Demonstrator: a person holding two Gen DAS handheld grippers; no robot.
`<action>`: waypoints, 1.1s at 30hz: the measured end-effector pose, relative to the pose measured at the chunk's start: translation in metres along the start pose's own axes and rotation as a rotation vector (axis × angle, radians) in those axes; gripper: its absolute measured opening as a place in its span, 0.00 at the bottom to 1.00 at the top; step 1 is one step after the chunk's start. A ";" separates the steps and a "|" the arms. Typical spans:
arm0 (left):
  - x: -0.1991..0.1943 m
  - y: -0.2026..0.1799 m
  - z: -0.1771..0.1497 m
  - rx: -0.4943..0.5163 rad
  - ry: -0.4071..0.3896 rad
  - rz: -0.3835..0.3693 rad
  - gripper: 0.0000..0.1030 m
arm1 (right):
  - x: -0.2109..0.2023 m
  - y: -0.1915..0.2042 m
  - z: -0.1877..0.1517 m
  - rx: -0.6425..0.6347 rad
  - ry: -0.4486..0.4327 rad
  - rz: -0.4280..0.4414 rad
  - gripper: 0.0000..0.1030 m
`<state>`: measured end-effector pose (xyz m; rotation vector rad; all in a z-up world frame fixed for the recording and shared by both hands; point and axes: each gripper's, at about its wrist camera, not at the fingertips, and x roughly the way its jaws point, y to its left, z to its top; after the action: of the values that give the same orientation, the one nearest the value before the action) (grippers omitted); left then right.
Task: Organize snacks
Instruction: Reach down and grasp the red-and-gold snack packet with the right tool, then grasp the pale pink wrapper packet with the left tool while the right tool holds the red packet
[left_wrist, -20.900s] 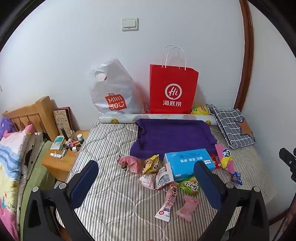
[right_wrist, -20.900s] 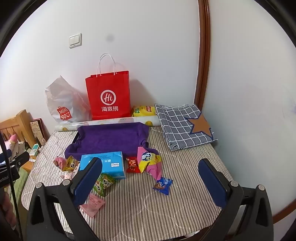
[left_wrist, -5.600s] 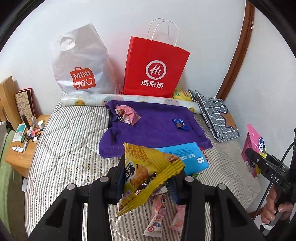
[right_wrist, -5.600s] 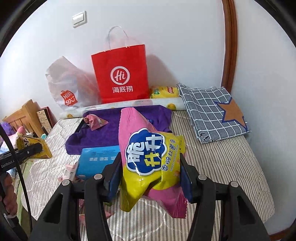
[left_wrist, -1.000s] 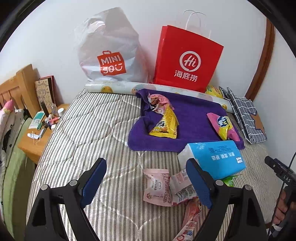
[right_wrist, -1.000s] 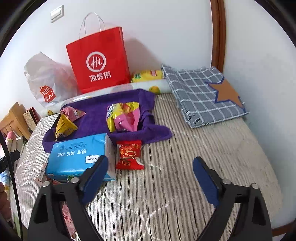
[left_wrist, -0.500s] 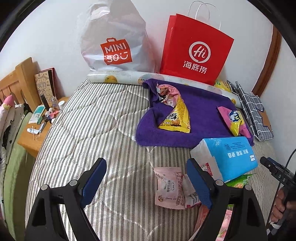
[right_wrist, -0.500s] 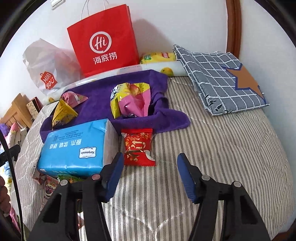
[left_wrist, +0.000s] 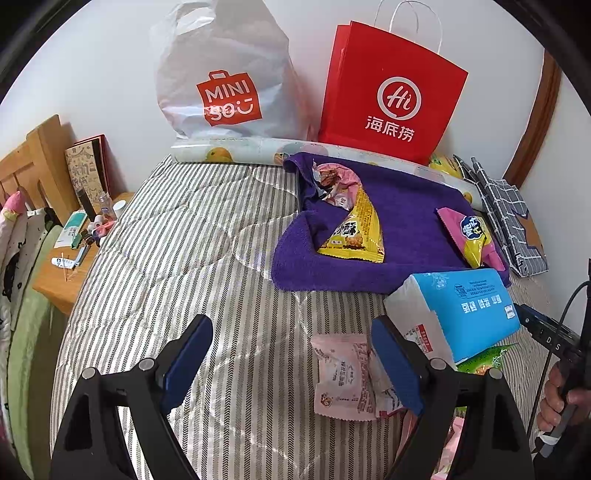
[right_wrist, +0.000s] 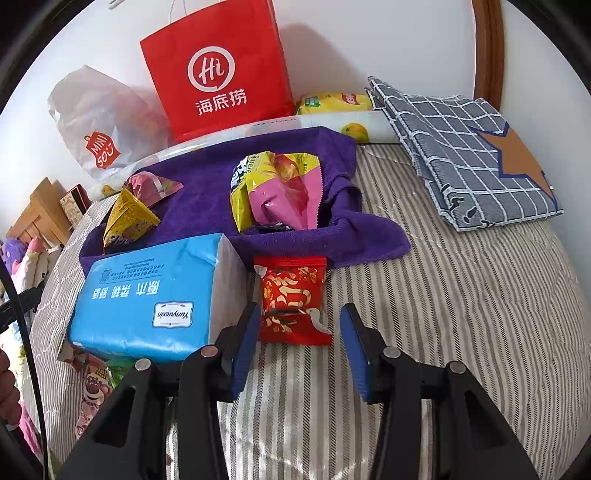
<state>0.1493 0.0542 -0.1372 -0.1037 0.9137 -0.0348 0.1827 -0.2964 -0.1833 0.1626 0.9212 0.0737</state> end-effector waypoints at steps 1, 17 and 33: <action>0.001 0.000 0.000 0.000 0.002 -0.001 0.85 | 0.002 0.000 0.001 0.001 0.003 0.004 0.43; 0.011 0.003 0.004 0.001 0.012 -0.014 0.84 | 0.029 -0.003 0.010 0.009 0.066 0.037 0.40; 0.003 0.002 0.001 0.002 0.001 -0.021 0.84 | -0.002 -0.019 -0.017 -0.010 0.101 0.019 0.35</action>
<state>0.1520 0.0559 -0.1386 -0.1119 0.9134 -0.0555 0.1681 -0.3138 -0.1952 0.1591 1.0194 0.1051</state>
